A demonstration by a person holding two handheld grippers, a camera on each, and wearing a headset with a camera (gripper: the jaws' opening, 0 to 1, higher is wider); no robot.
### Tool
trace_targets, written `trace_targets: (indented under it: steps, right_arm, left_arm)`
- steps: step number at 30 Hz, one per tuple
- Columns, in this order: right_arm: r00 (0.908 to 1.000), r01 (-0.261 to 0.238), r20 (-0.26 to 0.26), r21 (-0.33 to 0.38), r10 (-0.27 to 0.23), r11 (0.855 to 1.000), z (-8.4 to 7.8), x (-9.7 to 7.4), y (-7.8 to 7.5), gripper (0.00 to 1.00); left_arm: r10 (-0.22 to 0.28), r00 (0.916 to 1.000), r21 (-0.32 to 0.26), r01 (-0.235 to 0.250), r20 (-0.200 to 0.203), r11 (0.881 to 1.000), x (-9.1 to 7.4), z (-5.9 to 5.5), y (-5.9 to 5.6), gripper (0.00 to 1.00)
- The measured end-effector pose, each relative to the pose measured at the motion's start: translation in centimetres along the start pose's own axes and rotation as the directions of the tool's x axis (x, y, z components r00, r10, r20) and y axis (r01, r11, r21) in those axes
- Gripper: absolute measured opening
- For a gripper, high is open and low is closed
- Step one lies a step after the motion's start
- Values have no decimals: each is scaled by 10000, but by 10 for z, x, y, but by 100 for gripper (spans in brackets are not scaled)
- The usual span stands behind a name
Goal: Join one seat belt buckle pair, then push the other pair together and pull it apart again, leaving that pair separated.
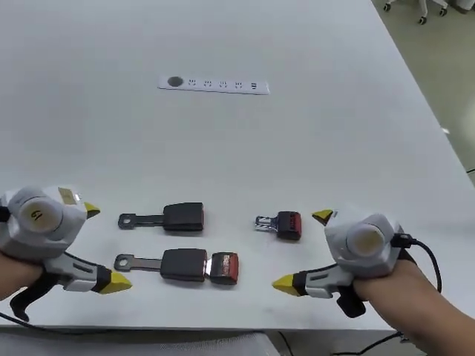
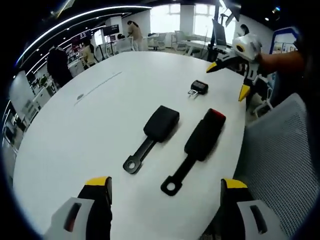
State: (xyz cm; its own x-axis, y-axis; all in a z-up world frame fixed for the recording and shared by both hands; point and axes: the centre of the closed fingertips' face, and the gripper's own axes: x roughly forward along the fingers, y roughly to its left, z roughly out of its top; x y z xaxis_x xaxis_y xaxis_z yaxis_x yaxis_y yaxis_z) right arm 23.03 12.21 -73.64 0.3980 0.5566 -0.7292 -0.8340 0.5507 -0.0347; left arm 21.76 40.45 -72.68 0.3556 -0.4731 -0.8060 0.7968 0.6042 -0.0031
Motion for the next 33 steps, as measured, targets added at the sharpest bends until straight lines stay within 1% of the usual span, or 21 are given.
trace_targets:
  steps: [1, 4, 6, 7, 9, 10, 12, 14, 15, 16, 18, 20, 23, 33]
  right_arm:
    - [10000, 78, -31, 148, -78, 9999, -1, -1, 0, 99]
    - [9999, 150, 16, 271, -150, 9995, 0, -5, 0, 99]
    - [9997, 231, 90, 314, -234, 9992, 3, -7, 0, 99]
    - [9995, 286, 91, 312, -289, 9991, 3, -8, 0, 100]
    - [9993, 365, 109, 362, -370, 9987, 3, -9, -1, 100]
    - [9991, 368, 222, 319, -375, 9988, 5, -9, 1, 100]
    - [9986, 434, 281, 286, -443, 9986, 7, -11, 1, 100]
    - [9984, 454, 318, 397, -467, 9982, 7, -10, 1, 100]
    - [9984, 452, 317, 515, -469, 9976, 7, -9, 2, 100]
    - [9984, 446, 315, 539, -464, 9976, 7, -8, 2, 100]
    - [9985, 415, 327, 549, -433, 9976, 8, -7, 3, 100]
    - [9986, 391, 330, 487, -407, 9980, 9, -6, 6, 100]
    - [9987, 368, 336, 536, -387, 9979, 10, -6, 6, 100]
    - [9981, 471, 348, 1051, -510, 9933, 9, -10, 7, 100]
  left_arm:
    - [35, 10000, -1, -35, 10, 10000, 0, 0, 0, 94]
    - [180, 9998, -126, -179, 79, 9998, -2, -4, 2, 98]
    - [576, 9983, -445, -570, 108, 9974, -3, -5, 7, 100]
    - [632, 9978, -470, -623, 189, 9970, -3, -6, 7, 100]
    - [618, 9979, -504, -607, 208, 9969, -3, -10, 5, 100]
    - [565, 9982, -533, -553, 216, 9970, -3, -11, 3, 100]
    - [520, 9984, -545, -508, 221, 9972, -1, -14, 0, 100]
    - [545, 9982, -561, -531, 238, 9970, 0, -12, -3, 100]
    - [597, 9979, -616, -581, 257, 9964, -2, -12, -1, 100]
    - [677, 9970, -695, -650, 373, 9955, -4, -11, 0, 100]
    - [711, 9964, -796, -672, 469, 9946, -4, -10, -1, 100]
    - [685, 9967, -756, -651, 441, 9950, -5, -9, -4, 100]
    - [705, 9966, -699, -674, 435, 9953, -6, -11, -4, 100]
    - [792, 9947, -711, -745, 657, 9947, -5, -5, -6, 100]
